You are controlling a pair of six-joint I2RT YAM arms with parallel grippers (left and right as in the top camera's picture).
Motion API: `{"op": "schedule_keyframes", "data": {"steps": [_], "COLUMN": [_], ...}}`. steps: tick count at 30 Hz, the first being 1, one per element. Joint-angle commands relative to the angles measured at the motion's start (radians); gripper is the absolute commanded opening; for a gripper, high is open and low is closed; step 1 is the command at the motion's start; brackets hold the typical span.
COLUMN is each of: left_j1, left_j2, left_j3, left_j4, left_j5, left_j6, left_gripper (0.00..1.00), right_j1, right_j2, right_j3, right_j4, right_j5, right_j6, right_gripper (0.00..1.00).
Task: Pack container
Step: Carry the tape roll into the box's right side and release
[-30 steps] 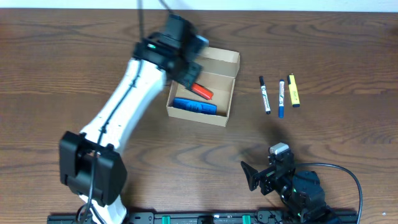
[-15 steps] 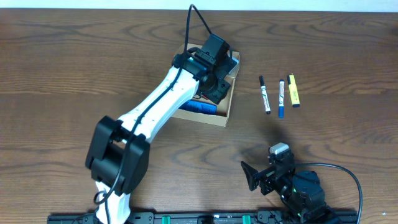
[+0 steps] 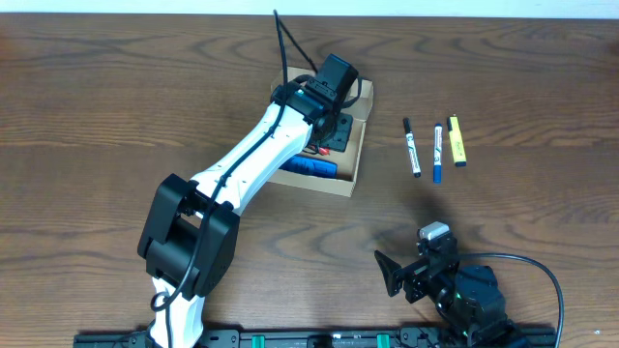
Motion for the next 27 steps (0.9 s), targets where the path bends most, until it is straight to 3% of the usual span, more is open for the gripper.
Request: {"op": "schedule_keyframes", "data": {"steps": [1,21,27], "left_j1": [-0.012,-0.068,-0.068], "left_j2": [0.002,0.055,0.055], "left_j3": [0.012,0.012,0.012], "left_j4": [0.002,-0.001,0.000], "left_j5": [-0.023,0.023,0.029], "left_j6": [-0.126,-0.236,-0.243], "left_gripper": [0.49,0.52,0.73], "right_j1": [0.008,0.008,0.008], "right_j2": [-0.007,-0.007,-0.007], "right_j3": [-0.003,-0.003,-0.003], "right_j4": [0.000,0.000,0.000], "right_j5": [0.003,0.003,0.003], "right_j6": [-0.015,-0.015,-0.015], "right_gripper": [0.99,0.99,0.99]}}
